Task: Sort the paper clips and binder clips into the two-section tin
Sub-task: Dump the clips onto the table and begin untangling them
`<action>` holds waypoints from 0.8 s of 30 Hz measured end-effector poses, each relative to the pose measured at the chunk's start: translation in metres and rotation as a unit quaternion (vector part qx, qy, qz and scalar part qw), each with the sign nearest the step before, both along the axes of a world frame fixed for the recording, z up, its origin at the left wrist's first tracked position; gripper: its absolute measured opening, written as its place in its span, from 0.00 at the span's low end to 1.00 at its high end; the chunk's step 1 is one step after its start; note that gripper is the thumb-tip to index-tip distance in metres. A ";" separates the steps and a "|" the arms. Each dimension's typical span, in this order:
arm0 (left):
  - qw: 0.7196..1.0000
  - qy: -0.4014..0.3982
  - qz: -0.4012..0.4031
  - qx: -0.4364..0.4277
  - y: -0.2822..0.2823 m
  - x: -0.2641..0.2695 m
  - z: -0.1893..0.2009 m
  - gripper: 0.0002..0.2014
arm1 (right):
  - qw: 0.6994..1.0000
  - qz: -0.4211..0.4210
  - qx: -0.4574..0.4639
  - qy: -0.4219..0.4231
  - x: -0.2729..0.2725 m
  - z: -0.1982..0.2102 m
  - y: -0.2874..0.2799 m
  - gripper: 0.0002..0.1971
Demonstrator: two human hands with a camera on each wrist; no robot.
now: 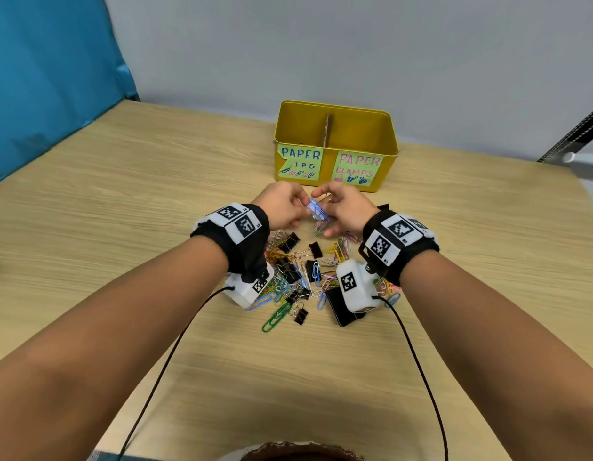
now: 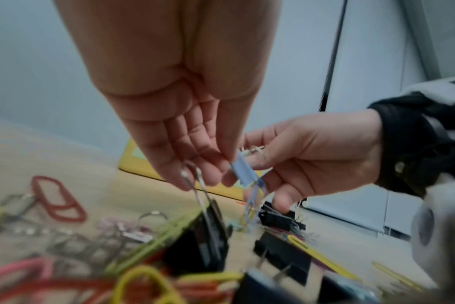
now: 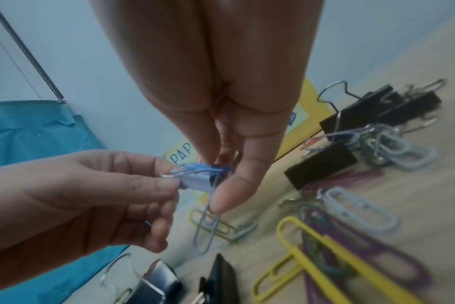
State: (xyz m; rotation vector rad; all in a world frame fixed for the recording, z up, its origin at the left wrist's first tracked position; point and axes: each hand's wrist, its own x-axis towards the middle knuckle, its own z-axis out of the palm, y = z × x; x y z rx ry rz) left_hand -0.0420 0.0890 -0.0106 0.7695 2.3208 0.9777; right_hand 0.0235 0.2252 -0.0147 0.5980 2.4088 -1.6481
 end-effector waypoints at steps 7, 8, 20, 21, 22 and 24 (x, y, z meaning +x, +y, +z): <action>0.985 -0.137 0.010 0.104 -0.003 -0.004 0.006 0.09 | 0.996 -0.014 -0.084 0.027 0.003 0.003 0.000 0.17; 0.982 -0.145 0.020 0.120 -0.004 -0.004 0.007 0.09 | 0.994 -0.015 -0.104 0.033 0.003 0.004 0.000 0.20; 0.989 0.126 0.070 -0.039 -0.014 -0.009 0.003 0.18 | 0.999 0.012 0.043 0.021 0.002 0.015 0.005 0.20; 0.988 0.131 0.072 -0.050 -0.016 -0.010 0.003 0.21 | 0.995 0.021 0.092 0.020 0.002 0.014 0.003 0.19; 0.987 0.135 0.071 -0.059 -0.017 -0.010 0.004 0.23 | 0.989 0.023 0.144 0.021 0.003 0.014 0.001 0.18; 0.985 0.141 0.038 -0.087 -0.021 -0.007 0.007 0.23 | 0.974 0.028 0.223 0.020 0.006 0.013 -0.003 0.17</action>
